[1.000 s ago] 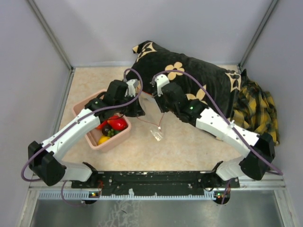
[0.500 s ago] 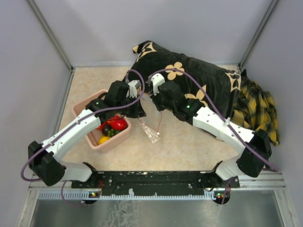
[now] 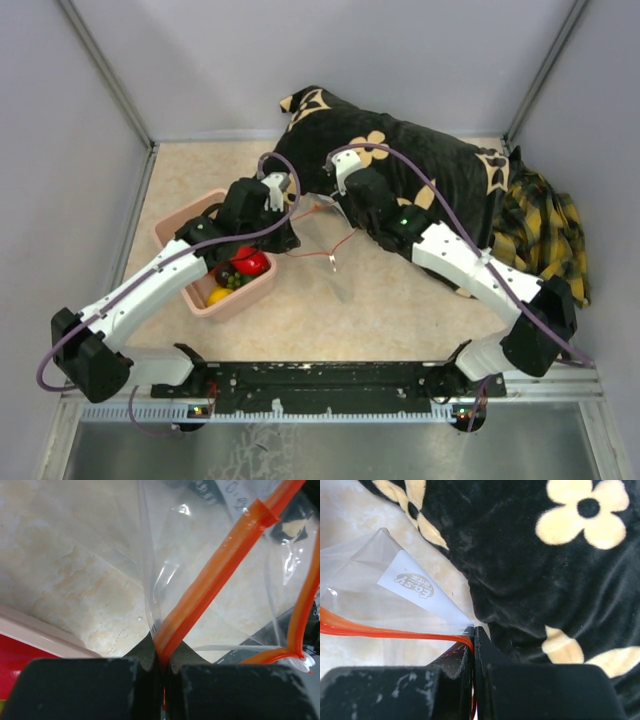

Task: Place the food in the zip-top bag and seal the zipper
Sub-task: Open the zipper of the food storage bag, then pick up the fake fruit from the bin.

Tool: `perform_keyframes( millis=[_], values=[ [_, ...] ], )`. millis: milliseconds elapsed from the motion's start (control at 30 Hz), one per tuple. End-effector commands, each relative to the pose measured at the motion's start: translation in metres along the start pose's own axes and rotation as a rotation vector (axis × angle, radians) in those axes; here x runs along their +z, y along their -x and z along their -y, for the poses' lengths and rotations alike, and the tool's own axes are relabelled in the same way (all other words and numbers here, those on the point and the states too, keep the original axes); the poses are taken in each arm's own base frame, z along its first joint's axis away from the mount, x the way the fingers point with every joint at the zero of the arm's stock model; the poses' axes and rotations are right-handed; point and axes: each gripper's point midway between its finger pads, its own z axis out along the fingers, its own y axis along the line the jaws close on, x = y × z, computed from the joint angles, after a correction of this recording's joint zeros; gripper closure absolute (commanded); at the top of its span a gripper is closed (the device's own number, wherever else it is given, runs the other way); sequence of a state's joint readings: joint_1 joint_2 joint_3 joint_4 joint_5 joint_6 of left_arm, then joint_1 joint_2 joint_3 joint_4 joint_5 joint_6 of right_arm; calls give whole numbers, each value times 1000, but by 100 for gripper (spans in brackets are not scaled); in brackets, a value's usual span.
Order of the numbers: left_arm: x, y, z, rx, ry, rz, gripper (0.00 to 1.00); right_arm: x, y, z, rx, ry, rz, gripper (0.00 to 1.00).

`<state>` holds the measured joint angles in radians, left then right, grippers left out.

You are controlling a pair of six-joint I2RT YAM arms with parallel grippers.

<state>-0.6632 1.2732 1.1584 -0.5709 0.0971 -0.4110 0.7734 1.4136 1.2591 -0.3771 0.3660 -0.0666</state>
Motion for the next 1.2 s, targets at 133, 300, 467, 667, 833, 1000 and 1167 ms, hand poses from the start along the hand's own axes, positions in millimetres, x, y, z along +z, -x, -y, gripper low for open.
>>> perform_keyframes(
  millis=[133, 300, 467, 667, 833, 1000, 1167],
  values=[
    [17, -8, -20, -28, 65, 36, 97, -34, 26, 53, 30, -148, 47, 100],
    [26, 13, 20, -37, -144, 109, 79, -37, 32, 47, 28, -111, 44, 100],
    [29, 36, 39, -42, -240, 187, 62, -43, 35, 47, -46, -165, 45, 100],
    [25, 54, 49, -58, -293, 238, 38, -45, 38, 44, -112, -229, 42, 100],
    [14, 59, 45, -78, -299, 272, 29, -44, 36, 43, -142, -256, 25, 100],
    [-7, 55, 22, -75, -205, 288, 22, -45, 37, 43, -150, -262, 27, 100],
    [-35, 44, -29, -103, 38, 294, 17, -41, 33, 42, -158, -266, 15, 100]
  ],
)
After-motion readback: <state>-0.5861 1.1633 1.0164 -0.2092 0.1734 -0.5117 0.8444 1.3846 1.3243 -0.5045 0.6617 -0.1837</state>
